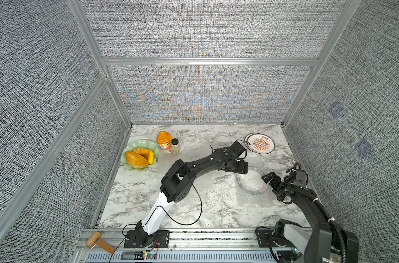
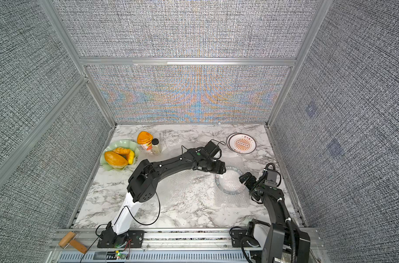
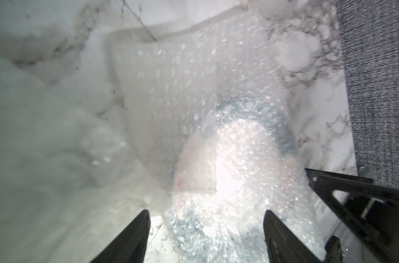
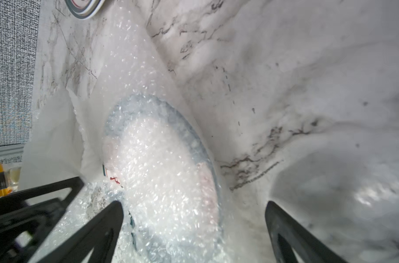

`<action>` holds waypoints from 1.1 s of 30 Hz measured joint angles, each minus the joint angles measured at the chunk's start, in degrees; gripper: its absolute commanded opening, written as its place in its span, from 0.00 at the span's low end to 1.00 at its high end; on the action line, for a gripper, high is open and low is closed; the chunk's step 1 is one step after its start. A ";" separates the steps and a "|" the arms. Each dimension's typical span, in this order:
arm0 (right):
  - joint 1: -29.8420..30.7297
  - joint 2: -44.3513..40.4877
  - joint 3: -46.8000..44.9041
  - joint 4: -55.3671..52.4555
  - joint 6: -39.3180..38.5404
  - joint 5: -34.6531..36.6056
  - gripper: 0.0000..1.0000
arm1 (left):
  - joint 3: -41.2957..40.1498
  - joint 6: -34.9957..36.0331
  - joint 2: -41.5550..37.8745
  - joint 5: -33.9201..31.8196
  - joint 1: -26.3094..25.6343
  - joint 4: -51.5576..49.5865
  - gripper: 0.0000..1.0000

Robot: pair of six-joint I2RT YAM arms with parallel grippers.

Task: Unpack dinner plates from bubble wrap
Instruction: Unwrap the bubble wrap at the center of the board.

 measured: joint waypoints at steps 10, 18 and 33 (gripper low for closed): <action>0.24 -3.54 2.14 -2.73 -3.06 1.49 0.82 | -13.92 3.28 -16.06 0.66 -1.53 -0.90 0.74; 9.16 -0.55 5.90 -2.82 -4.35 0.28 0.32 | -15.34 4.87 -13.09 -1.88 -8.76 -3.17 0.71; 18.36 10.75 1.99 4.00 -2.93 -4.20 0.03 | -0.15 2.71 0.96 -14.75 -11.21 -12.98 0.67</action>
